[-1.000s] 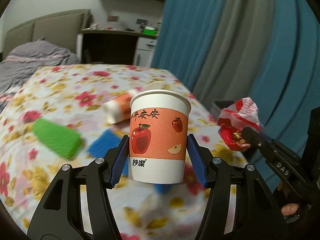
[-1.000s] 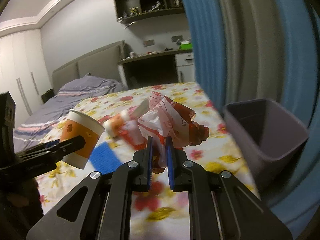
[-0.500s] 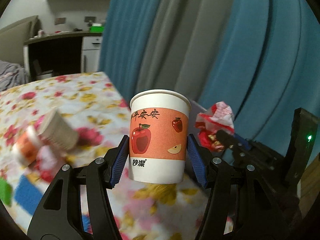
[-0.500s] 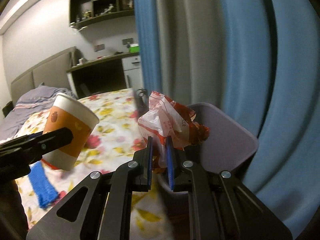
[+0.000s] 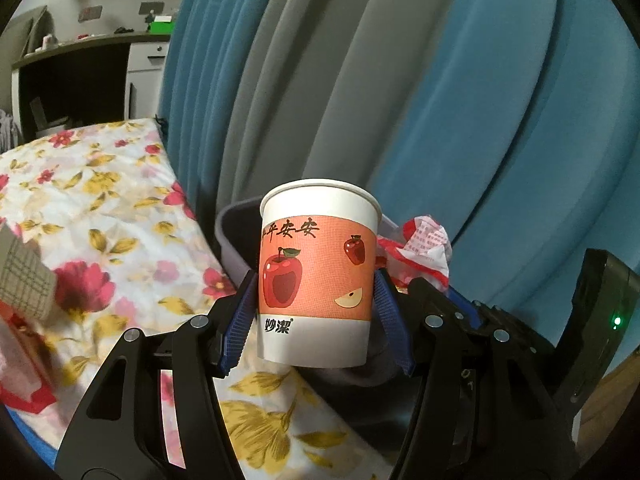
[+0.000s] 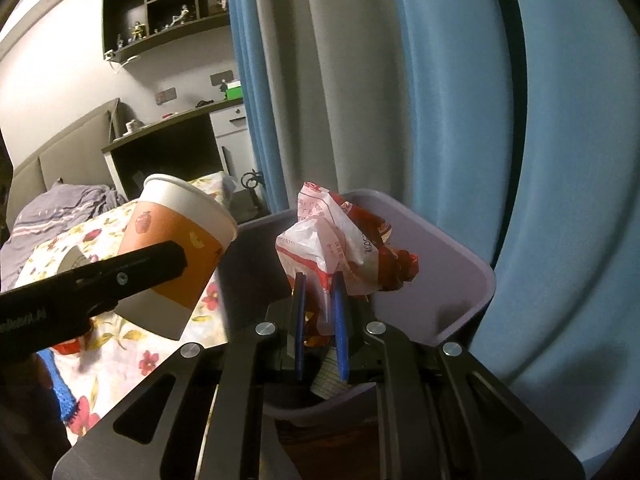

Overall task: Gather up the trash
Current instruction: 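Carry the apple-print cup and red-and-white bag over the grey bin with both grippers, then open both grippers to drop the cup and bag into the grey bin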

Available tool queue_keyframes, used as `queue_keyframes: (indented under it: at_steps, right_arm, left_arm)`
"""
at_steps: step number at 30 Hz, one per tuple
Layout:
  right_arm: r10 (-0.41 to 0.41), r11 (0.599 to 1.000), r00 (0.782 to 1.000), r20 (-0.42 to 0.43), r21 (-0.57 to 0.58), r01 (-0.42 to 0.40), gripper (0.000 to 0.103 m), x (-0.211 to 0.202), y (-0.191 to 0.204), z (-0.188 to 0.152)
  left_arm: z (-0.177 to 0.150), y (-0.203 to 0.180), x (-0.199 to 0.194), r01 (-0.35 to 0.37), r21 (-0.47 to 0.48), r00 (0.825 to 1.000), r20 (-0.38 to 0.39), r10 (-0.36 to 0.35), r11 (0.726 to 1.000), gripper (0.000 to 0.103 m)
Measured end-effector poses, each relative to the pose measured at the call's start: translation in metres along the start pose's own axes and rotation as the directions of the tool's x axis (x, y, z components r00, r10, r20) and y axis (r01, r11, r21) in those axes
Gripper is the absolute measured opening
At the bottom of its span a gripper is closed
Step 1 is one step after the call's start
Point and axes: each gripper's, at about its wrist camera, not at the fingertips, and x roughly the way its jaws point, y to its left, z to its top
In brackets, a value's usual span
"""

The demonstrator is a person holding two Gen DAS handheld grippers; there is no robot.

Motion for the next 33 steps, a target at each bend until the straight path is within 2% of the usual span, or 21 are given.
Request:
queue_keyframes:
  at_steps: [8, 16, 30, 32, 33]
  right_arm:
    - [-0.005, 1.000, 1.000, -0.026, 0.030, 0.006, 0.014, 0.016, -0.010, 0.001]
    - [-0.009, 0.999, 0.999, -0.052, 0.051, 0.012, 0.014, 0.031, -0.016, 0.001]
    - [-0.014, 0.998, 0.998, -0.065, 0.066, 0.018, 0.016, 0.043, -0.028, 0.000]
    - [-0.018, 0.998, 0.998, -0.067, 0.067, 0.022, 0.021, 0.043, -0.029, -0.001]
    - [-0.023, 0.997, 0.998, -0.065, 0.068, 0.028, 0.028, 0.043, -0.030, -0.001]
  left_arm:
    - [0.006, -0.001, 0.029, 0.055, -0.039, 0.998, -0.039, -0.057, 0.998, 0.057]
    - [0.007, 0.001, 0.055, 0.074, -0.084, 0.993, -0.084, -0.081, 0.994, 0.058]
    - [0.009, 0.001, 0.073, 0.109, -0.109, 0.986, -0.111, -0.121, 0.988, 0.059]
    - [0.009, 0.002, 0.071, 0.105, -0.094, 0.988, -0.108, -0.115, 0.990, 0.063]
    - [0.011, 0.004, 0.068, 0.084, -0.095, 0.991, -0.095, -0.093, 0.992, 0.073]
